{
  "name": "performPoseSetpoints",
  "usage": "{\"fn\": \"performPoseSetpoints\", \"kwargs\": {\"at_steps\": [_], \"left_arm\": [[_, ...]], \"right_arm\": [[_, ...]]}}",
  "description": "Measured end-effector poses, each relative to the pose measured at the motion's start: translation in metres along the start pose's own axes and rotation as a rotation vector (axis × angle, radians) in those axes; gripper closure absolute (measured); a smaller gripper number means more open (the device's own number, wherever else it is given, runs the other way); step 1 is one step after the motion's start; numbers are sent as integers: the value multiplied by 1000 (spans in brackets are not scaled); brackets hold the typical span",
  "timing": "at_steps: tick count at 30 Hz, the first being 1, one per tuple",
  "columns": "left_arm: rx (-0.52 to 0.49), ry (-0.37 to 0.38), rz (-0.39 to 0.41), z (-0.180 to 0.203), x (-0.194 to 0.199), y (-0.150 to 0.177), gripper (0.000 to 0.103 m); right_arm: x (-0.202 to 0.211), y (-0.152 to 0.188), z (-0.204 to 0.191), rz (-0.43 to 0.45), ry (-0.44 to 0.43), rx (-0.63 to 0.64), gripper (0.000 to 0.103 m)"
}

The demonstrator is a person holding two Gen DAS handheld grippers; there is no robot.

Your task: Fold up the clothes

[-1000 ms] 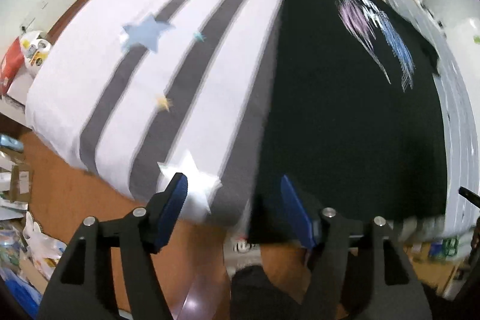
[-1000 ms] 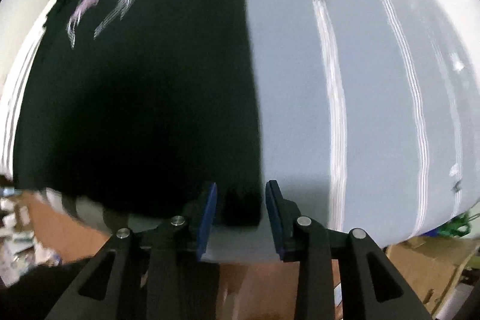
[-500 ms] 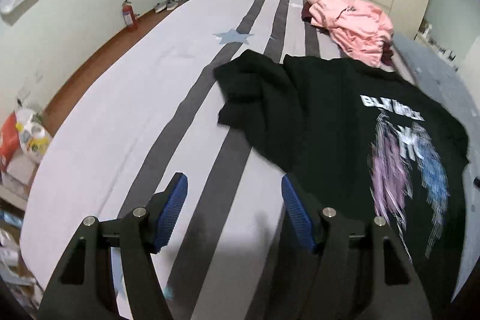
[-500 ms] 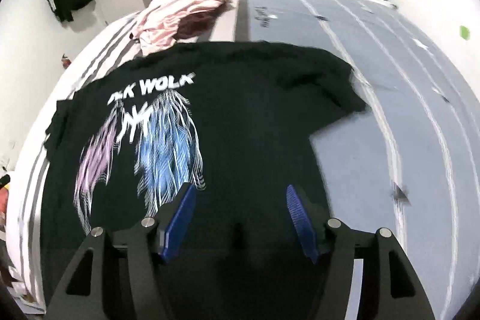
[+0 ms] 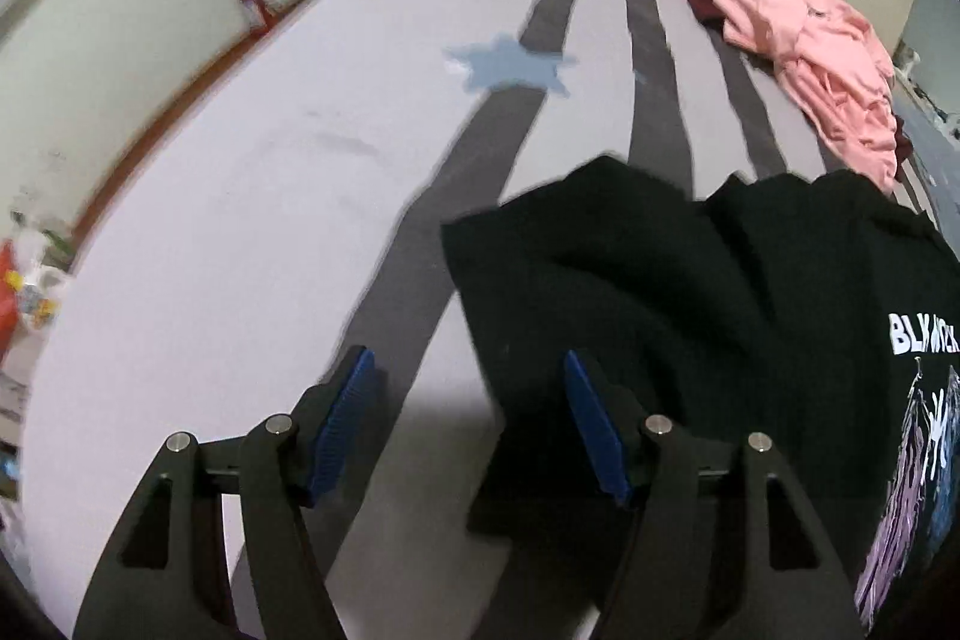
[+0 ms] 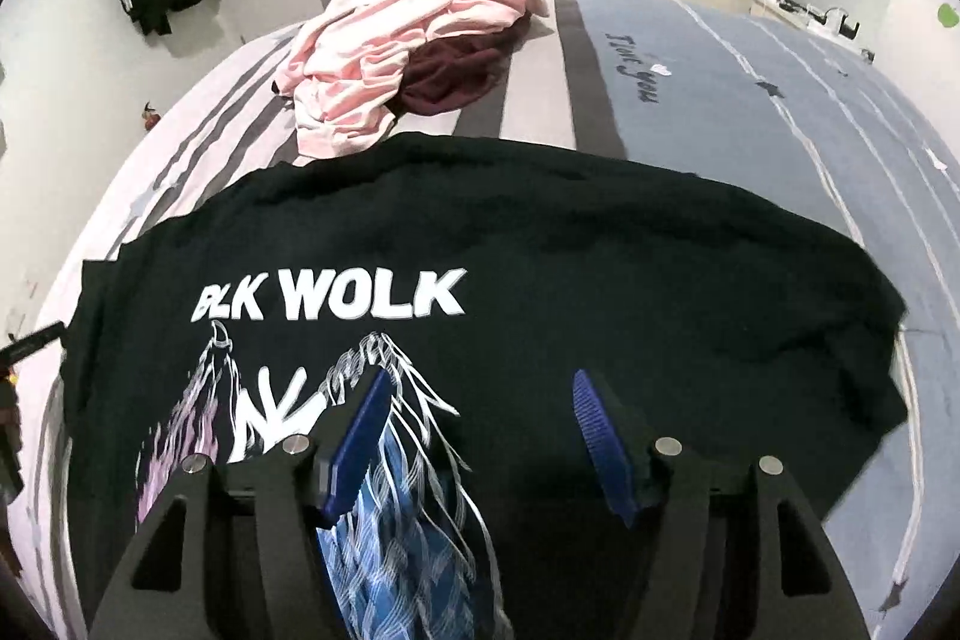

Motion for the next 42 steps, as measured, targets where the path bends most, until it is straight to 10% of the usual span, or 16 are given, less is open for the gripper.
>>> {"fn": "performPoseSetpoints", "kwargs": {"at_steps": [4, 8, 10, 19, 23, 29, 42], "left_arm": [[-59, 86, 17, 7, -16, -6, 42], [-97, 130, 44, 10, -12, -10, 93], [-83, 127, 60, 1, 2, -12, 97], [-4, 70, 21, -84, 47, 15, 89], [214, 58, -19, -126, 42, 40, 84], [283, 222, 8, -99, 55, 69, 46], [87, 157, 83, -49, 61, 104, 46]], "right_arm": [[-17, 0, -11, -10, 16, 4, 43], [-34, 2, -21, -23, 35, 4, 43], [-42, 4, -26, -29, 45, 4, 43], [-63, 1, -46, -52, 78, 14, 43], [-72, 6, -45, -66, 107, 38, 43], [-64, 6, -46, -61, 85, 21, 43], [-33, 38, -64, -51, 20, 78, 43]]}}
Point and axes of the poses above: each gripper's, at about its wrist camera, not at the fingertips, and x roughly against the way its jaws point, z to its right, y to its underside, the point moved 9 cm from there along -x, roughly the way its jaws point, and after that the axes turned 8 degrees about -x, right-handed, at the moved point
